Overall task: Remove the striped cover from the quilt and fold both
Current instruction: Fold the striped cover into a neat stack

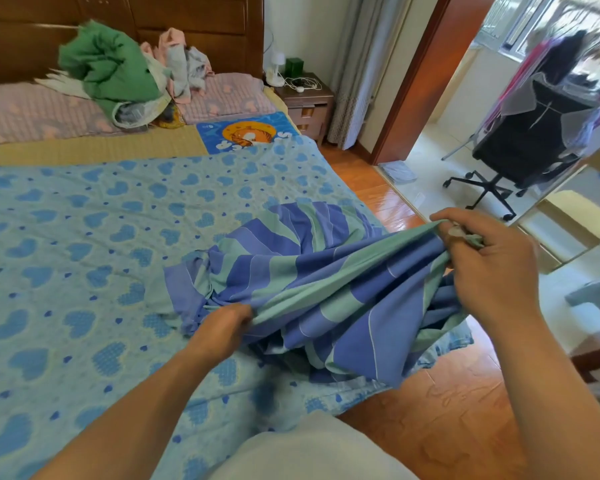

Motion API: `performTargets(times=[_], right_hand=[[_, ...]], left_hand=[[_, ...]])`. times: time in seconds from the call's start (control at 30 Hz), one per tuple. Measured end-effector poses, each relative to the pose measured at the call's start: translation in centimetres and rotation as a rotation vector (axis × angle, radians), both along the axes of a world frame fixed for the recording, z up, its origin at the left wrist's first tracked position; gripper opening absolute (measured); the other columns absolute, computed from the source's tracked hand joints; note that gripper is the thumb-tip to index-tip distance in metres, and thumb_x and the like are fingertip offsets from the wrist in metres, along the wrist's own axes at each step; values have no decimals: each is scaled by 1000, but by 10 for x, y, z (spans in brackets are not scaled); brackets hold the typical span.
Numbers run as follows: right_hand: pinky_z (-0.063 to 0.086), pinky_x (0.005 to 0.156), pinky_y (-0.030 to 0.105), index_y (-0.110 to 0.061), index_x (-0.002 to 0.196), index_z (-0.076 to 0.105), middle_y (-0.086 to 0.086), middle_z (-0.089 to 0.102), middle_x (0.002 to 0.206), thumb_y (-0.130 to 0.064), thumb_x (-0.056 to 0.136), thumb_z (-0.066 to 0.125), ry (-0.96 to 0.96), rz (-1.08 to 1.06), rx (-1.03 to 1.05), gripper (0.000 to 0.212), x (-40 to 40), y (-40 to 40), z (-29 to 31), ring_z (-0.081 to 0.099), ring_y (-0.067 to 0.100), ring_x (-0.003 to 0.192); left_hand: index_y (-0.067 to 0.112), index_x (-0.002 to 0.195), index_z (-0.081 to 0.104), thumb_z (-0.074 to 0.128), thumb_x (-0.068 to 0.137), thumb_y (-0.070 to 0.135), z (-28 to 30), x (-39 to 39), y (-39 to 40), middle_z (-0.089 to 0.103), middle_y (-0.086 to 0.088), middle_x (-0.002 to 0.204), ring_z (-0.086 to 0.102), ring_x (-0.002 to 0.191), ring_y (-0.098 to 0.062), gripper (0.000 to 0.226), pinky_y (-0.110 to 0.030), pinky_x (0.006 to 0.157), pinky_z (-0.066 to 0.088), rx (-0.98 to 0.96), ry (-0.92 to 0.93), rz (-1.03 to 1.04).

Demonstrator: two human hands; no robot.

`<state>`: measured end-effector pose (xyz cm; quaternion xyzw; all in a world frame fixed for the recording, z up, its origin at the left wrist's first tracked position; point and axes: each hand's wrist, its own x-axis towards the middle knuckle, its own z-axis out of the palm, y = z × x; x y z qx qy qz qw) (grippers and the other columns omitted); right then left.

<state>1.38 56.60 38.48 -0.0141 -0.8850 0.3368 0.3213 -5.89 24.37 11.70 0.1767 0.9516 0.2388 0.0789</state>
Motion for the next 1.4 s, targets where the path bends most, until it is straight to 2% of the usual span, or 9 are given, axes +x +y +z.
performTargets(times=[0.17,0.27,0.5,0.6,0.73,0.97,1.13,1.3,1.4], right_hand=[[46,70,17,-37,89,70,-19,70,87,-24,90,56,-212,-57,141,20,-44,25,-15,62,3,80],[45,67,31,-33,82,70,1,69,89,-13,91,58,-538,86,451,24,-109,24,12,64,28,90],[37,57,28,-32,121,50,8,68,76,-21,81,42,540,-264,125,42,-209,7,215,55,26,61],[46,59,33,-25,110,57,15,67,79,-21,83,45,391,-149,226,30,-210,11,190,62,36,69],[53,77,37,-20,81,65,14,70,92,-17,90,56,-439,-1,745,13,-198,51,110,66,36,91],[44,64,38,-22,119,59,21,69,90,-8,84,49,164,-315,192,40,-168,107,67,61,42,74],[46,72,38,-18,103,69,21,68,98,-6,88,52,-450,-197,323,26,-128,160,-29,59,36,81],[47,64,17,-29,67,60,-13,58,59,-27,83,57,-794,393,623,17,-72,178,-101,50,2,66],[44,57,21,-5,107,69,3,73,99,-26,94,58,-1041,477,829,27,-59,183,-116,58,13,72]], left_hand=[[15,88,59,54,89,3,65,-53,-60,57,-11,91,56,81,-33,12,-38,69,41,34,185,374],[10,99,66,55,85,-2,200,-125,-101,62,-22,106,59,98,-41,21,-46,83,49,147,360,693],[32,90,51,43,82,7,509,-139,-104,55,12,84,50,82,-10,28,-15,71,37,708,1212,590],[20,99,59,49,91,6,474,-131,-92,62,3,85,55,82,-19,18,-25,68,37,444,1000,520],[14,104,69,50,98,12,388,-116,-100,71,-16,103,62,93,-36,20,-39,73,48,65,717,612],[29,94,61,50,98,18,364,-79,-20,61,17,81,54,74,6,17,-11,57,42,632,838,534],[20,95,68,59,99,18,274,-49,-6,59,-6,73,49,63,-15,11,-28,56,38,313,220,347],[27,78,69,68,92,21,174,14,-9,59,15,64,47,54,6,15,-14,58,38,48,-266,182],[28,80,70,67,91,21,149,41,1,56,18,58,47,54,4,14,-15,60,38,-10,-376,85]])
